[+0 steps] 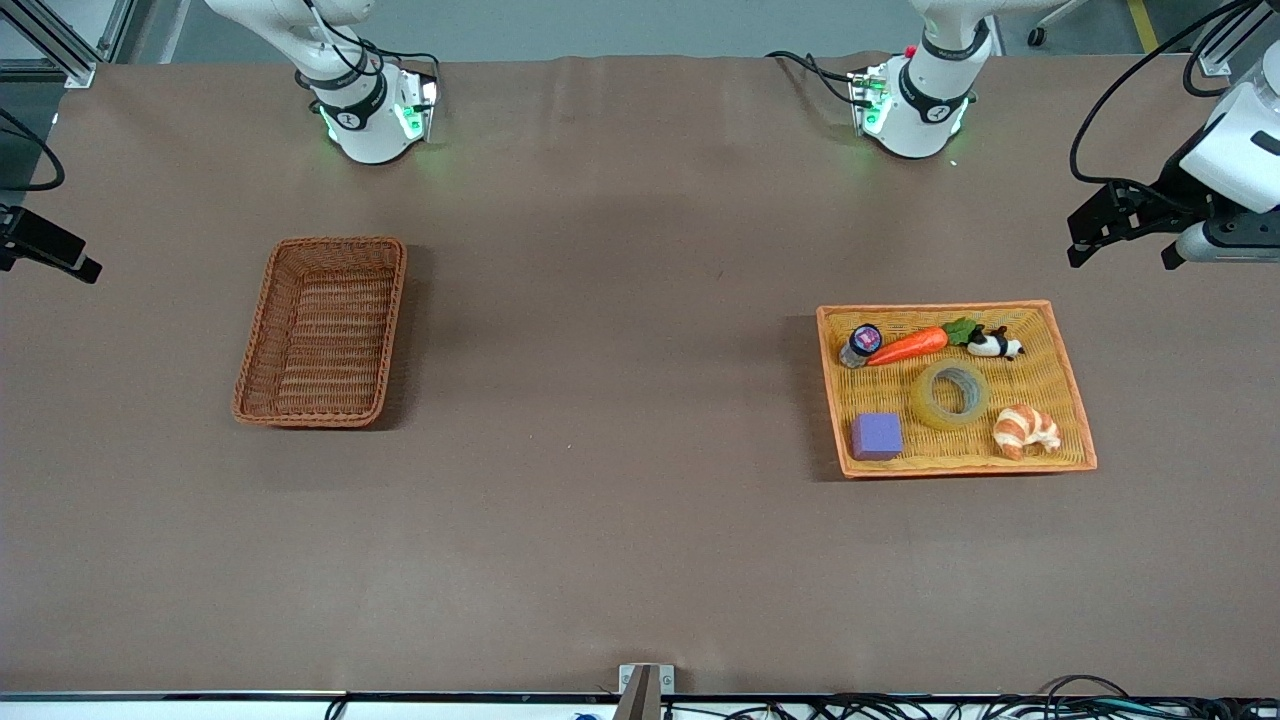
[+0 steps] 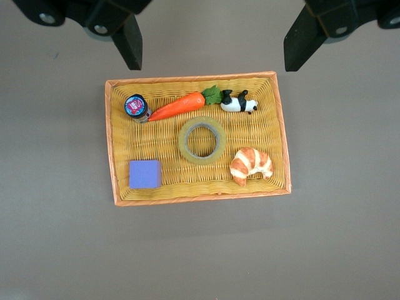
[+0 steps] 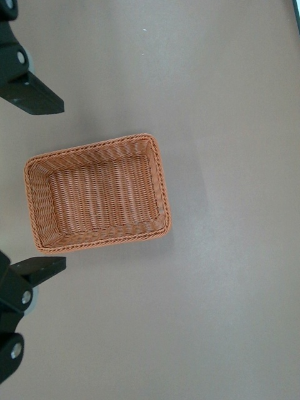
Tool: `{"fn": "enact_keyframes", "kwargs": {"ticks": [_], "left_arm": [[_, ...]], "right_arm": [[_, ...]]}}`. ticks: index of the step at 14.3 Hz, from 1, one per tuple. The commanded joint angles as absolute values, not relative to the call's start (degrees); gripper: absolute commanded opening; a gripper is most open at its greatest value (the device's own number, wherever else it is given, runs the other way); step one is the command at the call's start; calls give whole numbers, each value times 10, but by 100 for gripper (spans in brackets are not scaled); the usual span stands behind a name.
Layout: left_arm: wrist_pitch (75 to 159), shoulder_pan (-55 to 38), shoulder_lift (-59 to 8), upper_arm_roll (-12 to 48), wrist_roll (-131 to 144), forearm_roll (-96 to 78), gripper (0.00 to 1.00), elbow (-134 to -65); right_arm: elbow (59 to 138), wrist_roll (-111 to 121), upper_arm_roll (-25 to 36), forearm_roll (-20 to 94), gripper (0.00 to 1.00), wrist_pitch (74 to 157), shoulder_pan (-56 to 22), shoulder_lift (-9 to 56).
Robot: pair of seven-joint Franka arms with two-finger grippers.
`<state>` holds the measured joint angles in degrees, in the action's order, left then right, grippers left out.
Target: Move tape to another basket
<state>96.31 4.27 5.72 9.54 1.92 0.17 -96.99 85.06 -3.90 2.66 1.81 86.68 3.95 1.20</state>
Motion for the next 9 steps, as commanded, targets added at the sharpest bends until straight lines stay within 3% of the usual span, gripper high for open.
{"fn": "enact_keyframes", "kwargs": {"ticks": [1,6,9], "left_arm": [[956,43,52,95,26,-5,100,-957],[959,43,47,95,25,2,100,-955],[958,43,-4,94,21,15,100,-913]], "right_arm": [[853,-34,17,17,100,871,54,12],[853,-34,17,17,100,871,54,12],[853,-34,17,17,100,871,54,12]]}}
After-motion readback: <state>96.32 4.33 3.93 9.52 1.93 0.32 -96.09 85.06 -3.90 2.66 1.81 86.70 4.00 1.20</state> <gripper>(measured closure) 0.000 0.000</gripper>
